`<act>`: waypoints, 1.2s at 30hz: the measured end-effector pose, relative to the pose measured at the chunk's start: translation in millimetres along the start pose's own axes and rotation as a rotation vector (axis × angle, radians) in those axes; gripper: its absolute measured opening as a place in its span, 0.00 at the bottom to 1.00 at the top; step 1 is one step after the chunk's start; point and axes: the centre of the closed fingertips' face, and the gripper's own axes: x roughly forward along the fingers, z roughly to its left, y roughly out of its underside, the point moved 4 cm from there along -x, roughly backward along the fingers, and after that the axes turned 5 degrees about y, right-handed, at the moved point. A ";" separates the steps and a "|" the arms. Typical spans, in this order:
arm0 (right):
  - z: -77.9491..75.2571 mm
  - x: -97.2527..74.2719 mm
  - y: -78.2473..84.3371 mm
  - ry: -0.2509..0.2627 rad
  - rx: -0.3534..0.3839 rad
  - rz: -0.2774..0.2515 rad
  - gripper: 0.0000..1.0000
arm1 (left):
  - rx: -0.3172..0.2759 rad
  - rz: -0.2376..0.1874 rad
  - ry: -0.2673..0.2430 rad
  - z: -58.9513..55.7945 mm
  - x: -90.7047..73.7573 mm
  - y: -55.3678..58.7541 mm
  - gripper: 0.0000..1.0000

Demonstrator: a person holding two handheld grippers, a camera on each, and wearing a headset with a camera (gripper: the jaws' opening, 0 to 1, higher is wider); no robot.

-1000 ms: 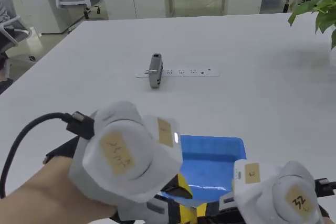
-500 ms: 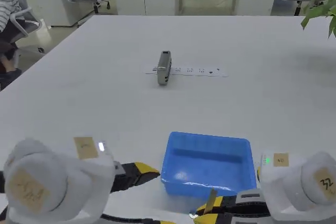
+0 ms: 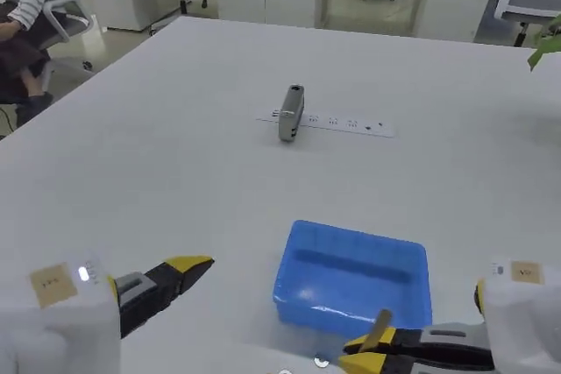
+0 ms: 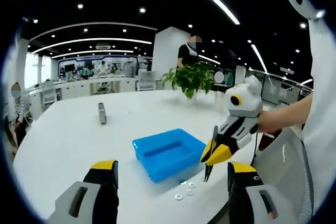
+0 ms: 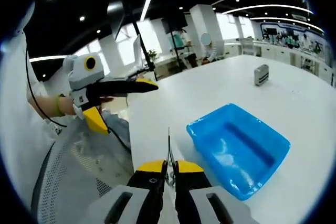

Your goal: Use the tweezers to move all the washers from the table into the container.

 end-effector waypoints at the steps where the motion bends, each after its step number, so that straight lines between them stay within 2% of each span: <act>1: -0.5 -2.4 -1.8 0.006 0.002 -0.006 0.03 | 0.000 -0.002 -0.006 0.6 -0.1 0.5 0.87; 4: -1.9 -8.1 -6.9 0.019 0.014 -0.026 0.03 | -0.025 -0.056 -0.041 5.3 0.2 -3.0 0.91; 7: -4.5 -14.1 -12.3 0.042 0.017 -0.044 0.03 | -0.019 -0.117 -0.066 9.5 -2.7 -10.6 0.95; 13: -13.0 -24.5 -21.4 0.089 0.031 -0.079 0.03 | -0.024 -0.156 -0.132 19.6 -9.4 -12.0 0.99; 15: -16.6 -27.7 -23.8 0.108 0.039 -0.092 0.03 | -0.043 -0.143 -0.140 21.7 -9.7 -8.9 0.98; 18: -20.1 -31.0 -26.2 0.121 0.048 -0.102 0.03 | -0.032 -0.137 -0.157 23.1 -10.3 -8.6 0.98; 24: -29.8 -37.5 -32.2 0.151 0.062 -0.121 0.03 | -0.012 -0.109 -0.143 21.0 -8.3 -5.5 0.97; 26: -34.0 -39.2 -34.9 0.159 0.074 -0.134 0.03 | -0.009 -0.116 -0.134 19.6 -7.8 -6.5 0.97; 28: -39.0 -39.8 -36.4 0.173 0.080 -0.137 0.03 | 0.002 -0.117 -0.137 19.5 -7.8 -7.0 0.97; 36: -58.6 -36.7 -38.4 0.214 0.101 -0.143 0.03 | 0.023 -0.072 -0.143 20.4 -6.5 -1.5 0.96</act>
